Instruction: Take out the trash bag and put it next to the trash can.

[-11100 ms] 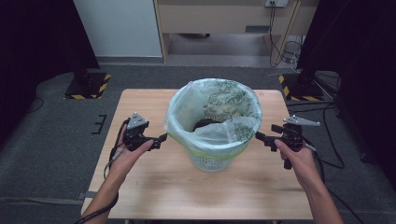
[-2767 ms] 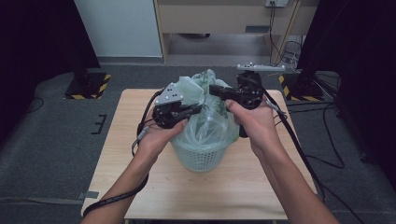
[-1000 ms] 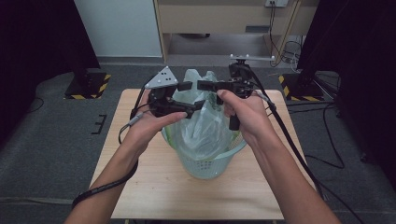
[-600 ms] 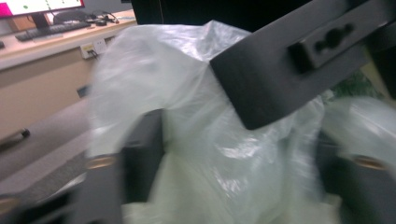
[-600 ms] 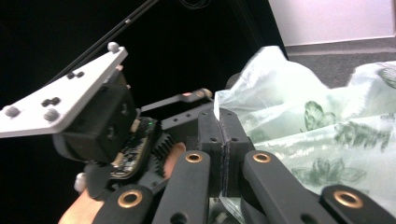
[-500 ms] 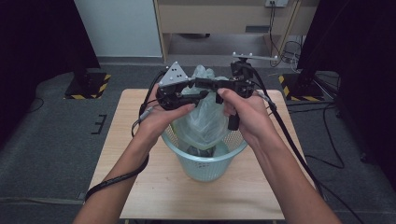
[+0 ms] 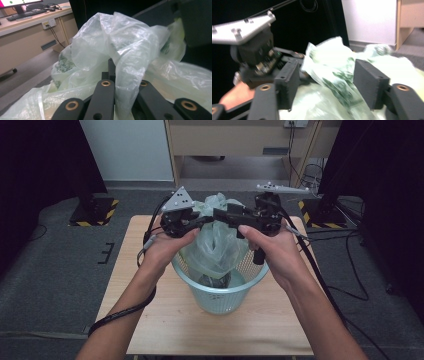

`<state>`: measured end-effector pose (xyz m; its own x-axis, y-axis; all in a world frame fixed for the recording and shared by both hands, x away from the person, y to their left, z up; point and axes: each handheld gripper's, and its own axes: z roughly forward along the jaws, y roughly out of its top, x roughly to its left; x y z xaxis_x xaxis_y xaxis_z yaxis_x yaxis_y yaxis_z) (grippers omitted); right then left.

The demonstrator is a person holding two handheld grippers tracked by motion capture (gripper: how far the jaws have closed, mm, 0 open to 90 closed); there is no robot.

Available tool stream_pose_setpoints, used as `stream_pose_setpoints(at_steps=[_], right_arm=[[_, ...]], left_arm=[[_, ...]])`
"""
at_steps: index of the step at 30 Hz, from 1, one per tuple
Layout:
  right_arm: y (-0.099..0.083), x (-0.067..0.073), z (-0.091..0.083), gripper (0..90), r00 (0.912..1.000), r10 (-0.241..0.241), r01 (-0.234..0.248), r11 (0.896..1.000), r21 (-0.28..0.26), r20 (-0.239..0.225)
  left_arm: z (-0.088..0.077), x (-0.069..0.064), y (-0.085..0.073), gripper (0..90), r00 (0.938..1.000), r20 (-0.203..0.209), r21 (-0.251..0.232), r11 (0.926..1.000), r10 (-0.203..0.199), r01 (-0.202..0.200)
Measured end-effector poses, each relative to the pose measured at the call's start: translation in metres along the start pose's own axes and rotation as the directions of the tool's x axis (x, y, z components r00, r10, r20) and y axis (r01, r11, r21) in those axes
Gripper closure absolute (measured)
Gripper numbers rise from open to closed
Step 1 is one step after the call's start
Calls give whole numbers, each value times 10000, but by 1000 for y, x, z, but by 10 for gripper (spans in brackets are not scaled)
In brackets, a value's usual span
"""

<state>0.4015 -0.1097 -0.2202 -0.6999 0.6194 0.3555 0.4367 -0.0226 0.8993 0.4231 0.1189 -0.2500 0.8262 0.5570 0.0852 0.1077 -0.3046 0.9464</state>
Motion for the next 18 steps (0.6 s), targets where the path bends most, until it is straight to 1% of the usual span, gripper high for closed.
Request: stream_pose_setpoints(at_steps=[2, 3, 4, 7, 9, 14, 16, 18], right_arm=[[-6, -3, -1, 314, 9996, -267, 268, 9996, -63, 69], [-10, -5, -1, 304, 9987, -490, 491, 9988, -11, 171], [-13, -6, 0, 285, 9981, -590, 590, 9983, 12, 188], [-24, -10, 5, 243, 9979, -627, 624, 9978, 220, 132], [-31, -12, 10, 232, 9983, -565, 562, 9980, 276, 132], [-40, -16, 20, 225, 10000, -34, 34, 10000, 85, 32], [-42, -16, 22, 227, 10000, 81, -81, 10000, -7, -22], [-43, -16, 24, 239, 10000, 98, -98, 9999, -108, -4]], left_arm=[[-1, 1, 2, 895, 10000, 23, -26, 10000, -59, 59], [-1, 1, 2, 894, 10000, 32, -34, 10000, -78, 78], [-1, 0, 3, 895, 9999, 55, -39, 9999, -105, 105], [1, -1, 7, 895, 9996, 218, -64, 9998, -200, 202], [2, -3, 11, 895, 9990, 360, -70, 9996, -276, 279], [5, -10, 19, 895, 9978, 592, -27, 9996, -281, 283], [5, -12, 23, 895, 9961, 780, -100, 9991, -403, 412], [6, -14, 26, 895, 9944, 941, -112, 9987, -490, 503]])
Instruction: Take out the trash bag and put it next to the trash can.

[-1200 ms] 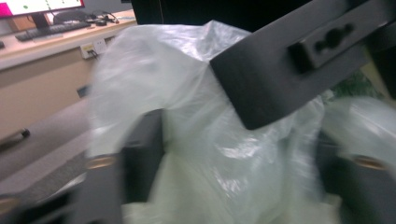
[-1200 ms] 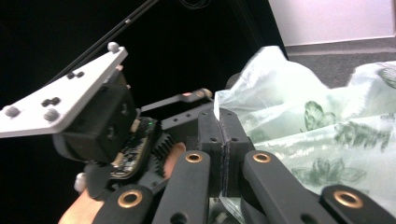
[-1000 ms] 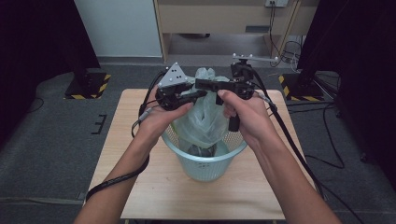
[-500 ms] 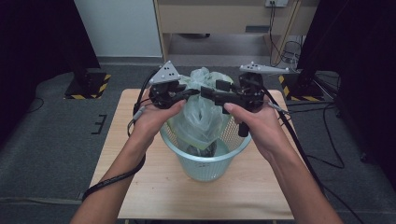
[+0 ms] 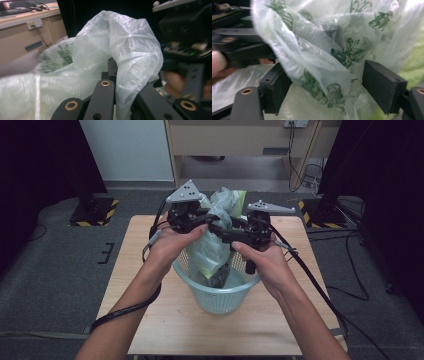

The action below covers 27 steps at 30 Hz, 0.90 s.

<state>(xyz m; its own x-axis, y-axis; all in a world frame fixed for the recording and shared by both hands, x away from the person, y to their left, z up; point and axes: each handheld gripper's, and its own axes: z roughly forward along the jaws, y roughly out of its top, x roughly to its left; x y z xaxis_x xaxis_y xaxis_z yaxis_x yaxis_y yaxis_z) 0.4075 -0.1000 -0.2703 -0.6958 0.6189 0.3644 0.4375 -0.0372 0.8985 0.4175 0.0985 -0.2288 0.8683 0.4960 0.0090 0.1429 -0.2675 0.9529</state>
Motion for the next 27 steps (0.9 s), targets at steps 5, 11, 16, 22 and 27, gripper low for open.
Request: stream_pose_setpoints(at_steps=[5, 11, 16, 22, 27], right_arm=[[-2, 0, 1, 376, 10000, 47, -44, 9995, -322, 82], [-3, -2, -2, 710, 9991, 250, -269, 9980, -574, -350], [-3, -5, -4, 866, 9965, 603, -632, 9967, -505, -577], [-3, -12, -5, 888, 9922, 1126, -1144, 9930, -310, -539], [-1, -18, -7, 892, 9873, 1504, -1524, 9876, -379, -507]], left_arm=[[1, -7, 7, 895, 9997, 224, 7, 10000, 68, -68], [1, -11, 9, 883, 9992, 389, -40, 9999, 125, -124], [-3, -14, 7, 777, 9987, 272, 58, 9990, 440, -442], [-13, -13, 3, 396, 9975, -210, -108, 9976, 678, -680], [-24, -12, -2, 220, 9977, -307, -394, 9973, 602, -614]])
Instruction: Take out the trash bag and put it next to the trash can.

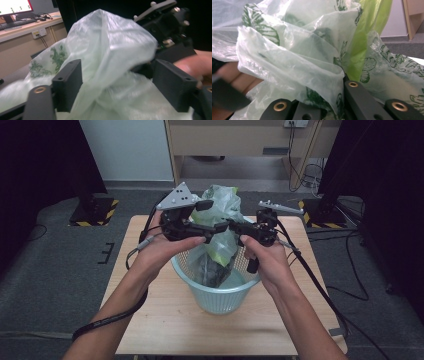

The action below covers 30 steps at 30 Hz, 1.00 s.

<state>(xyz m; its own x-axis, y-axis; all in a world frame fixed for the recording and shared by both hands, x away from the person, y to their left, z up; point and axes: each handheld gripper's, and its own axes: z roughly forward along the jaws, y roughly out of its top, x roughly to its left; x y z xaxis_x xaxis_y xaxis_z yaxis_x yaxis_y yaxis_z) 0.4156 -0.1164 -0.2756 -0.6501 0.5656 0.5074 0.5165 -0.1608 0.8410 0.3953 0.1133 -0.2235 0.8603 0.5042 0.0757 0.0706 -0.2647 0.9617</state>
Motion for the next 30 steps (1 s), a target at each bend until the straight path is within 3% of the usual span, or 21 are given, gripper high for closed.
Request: stream_pose_setpoints(at_steps=[4, 12, 18, 23, 27, 30], right_arm=[[5, -3, -2, 893, 9994, 339, -340, 9994, -78, -109], [10, -3, -4, 895, 9889, 1173, -1187, 9929, -101, -915], [12, 0, -6, 896, 9681, 1858, -1869, 9823, 99, -1682], [12, 2, -5, 897, 9440, 2355, -2308, 9718, 476, -2311], [12, 3, -4, 896, 9431, 2325, -2243, 9726, 612, -2378], [11, 5, -3, 895, 9459, 2202, -2115, 9754, 617, -2384]], left_arm=[[-3, 0, -10, 180, 9999, -132, 179, 9998, 48, -46], [9, 5, -28, 138, 9990, -441, 742, 9972, 111, -78], [19, 6, -32, 144, 9986, -472, 795, 9966, 253, -215], [25, 7, -33, 155, 9987, -420, 795, 9965, 293, -259], [27, 5, -35, 299, 9971, -286, 952, 9932, 700, -670], [27, 4, -36, 456, 9961, -247, 1075, 9908, 848, -817]])
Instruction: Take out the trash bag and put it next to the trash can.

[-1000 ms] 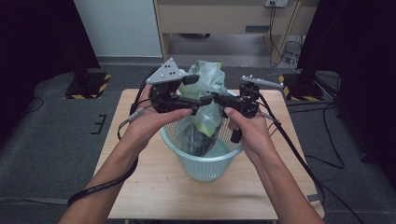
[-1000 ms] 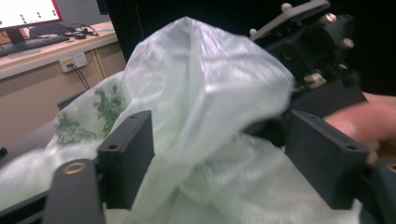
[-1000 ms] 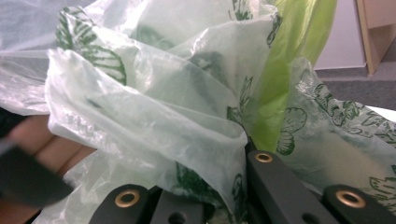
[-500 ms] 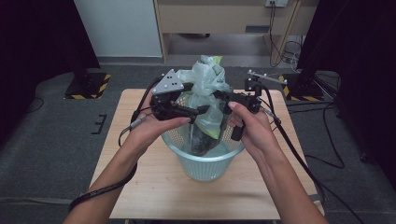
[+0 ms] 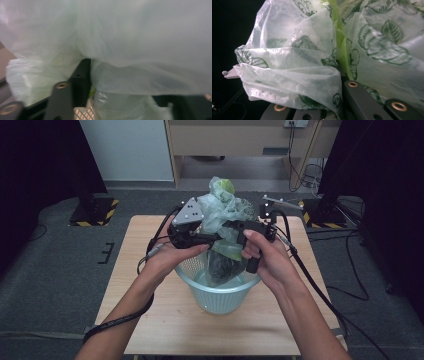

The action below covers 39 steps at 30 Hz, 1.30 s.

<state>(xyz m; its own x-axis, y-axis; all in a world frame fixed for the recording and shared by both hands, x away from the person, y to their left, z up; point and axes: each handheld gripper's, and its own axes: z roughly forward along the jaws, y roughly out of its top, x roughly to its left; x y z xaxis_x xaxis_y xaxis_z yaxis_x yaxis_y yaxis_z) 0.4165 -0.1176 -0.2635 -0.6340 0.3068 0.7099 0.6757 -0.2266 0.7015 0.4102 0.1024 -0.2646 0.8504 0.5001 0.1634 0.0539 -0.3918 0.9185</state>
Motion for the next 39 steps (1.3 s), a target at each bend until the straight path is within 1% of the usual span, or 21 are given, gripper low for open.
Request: stream_pose_setpoints(at_steps=[2, 6, 7, 10, 13, 16, 18, 20, 21, 23, 24, 25, 26, 27, 28, 30, 31, 33, 36, 38, 39], right_arm=[[-1, 1, 1, 894, 10000, -64, 64, 10000, 47, 23], [-2, 1, 3, 885, 9991, -371, 369, 9993, 78, 209], [-3, 2, 3, 876, 9987, -438, 436, 9990, 92, 272], [-4, 3, 1, 804, 9950, -836, 833, 9965, 70, 539], [-5, 5, -2, 707, 9906, -1202, 1201, 9927, 47, 653], [-5, 8, -5, 566, 9832, -1586, 1590, 9873, 19, 904], [-6, 10, -8, 495, 9754, -1881, 1888, 9820, 53, 1148], [-7, 11, -11, 452, 9689, -2196, 2200, 9754, 89, 1144], [-8, 12, -12, 433, 9623, -2427, 2440, 9698, 45, 1231], [-10, 13, -12, 340, 9500, -2843, 2868, 9580, -5, 1288], [-11, 13, -12, 312, 9444, -3002, 3028, 9531, 18, 1342], [-11, 13, -12, 274, 9414, -3099, 3126, 9499, 4, 1335], [-11, 13, -12, 233, 9363, -3215, 3250, 9457, -14, 1415], [-11, 13, -12, 227, 9272, -3412, 3452, 9385, 9, 1544], [-11, 13, -13, 187, 9099, -3733, 3806, 9247, -64, 1808], [-10, 12, -14, 173, 8961, -3881, 3976, 9176, -8, 2154], [-9, 12, -15, 151, 8930, -3919, 4015, 9159, 20, 2214], [-7, 10, -18, 137, 8980, -3793, 3892, 9212, -2, 2229], [-6, 10, -22, 113, 8998, -3769, 3874, 9219, -50, 2197], [-6, 9, -25, 101, 9046, -3673, 3791, 9253, -141, 2162], [-6, 9, -27, 95, 9049, -3683, 3799, 9249, -149, 2132]], left_arm=[[0, -1, 0, 587, 10000, 11, 86, 9999, 82, -82], [1, -3, 1, 773, 9999, 71, 220, 9997, 110, -112], [1, -3, 1, 803, 9999, 37, 238, 9996, 116, -117], [1, -2, 0, 857, 10000, -42, 218, 9997, -68, 69], [0, 0, 0, 868, 9996, -170, 118, 9996, -238, 240], [-2, 1, -1, 871, 9992, -305, 134, 9995, -276, 280], [-3, 2, -1, 871, 9990, -299, 87, 9994, -331, 334], [-3, 1, 0, 872, 9991, -293, 60, 9995, -314, 316], [-3, 1, 1, 872, 9991, -308, 50, 9996, -291, 293], [-2, 0, 3, 872, 9991, -309, 28, 9996, -294, 295], [-2, -1, 4, 872, 9990, -335, 55, 9996, -285, 287], [-1, -1, 4, 872, 9990, -310, 96, 9994, -317, 320], [0, -2, 4, 873, 9990, -313, 139, 9994, -310, 314], [1, -3, 4, 872, 9990, -254, 83, 9993, -375, 377], [1, -4, 4, 872, 9989, -221, 39, 9992, -401, 402], [0, -4, 4, 871, 9989, -213, -4, 9991, -416, 416], [0, -4, 3, 871, 9986, -254, 14, 9989, -459, 459], [-2, -1, 3, 871, 9977, -329, 21, 9982, -598, 599], [-5, 5, 2, 871, 9967, -449, -3, 9977, -683, 683], [-8, 9, 2, 871, 9955, -479, -74, 9966, -818, 815], [-8, 9, 2, 871, 9955, -479, -74, 9966, -818, 815]])
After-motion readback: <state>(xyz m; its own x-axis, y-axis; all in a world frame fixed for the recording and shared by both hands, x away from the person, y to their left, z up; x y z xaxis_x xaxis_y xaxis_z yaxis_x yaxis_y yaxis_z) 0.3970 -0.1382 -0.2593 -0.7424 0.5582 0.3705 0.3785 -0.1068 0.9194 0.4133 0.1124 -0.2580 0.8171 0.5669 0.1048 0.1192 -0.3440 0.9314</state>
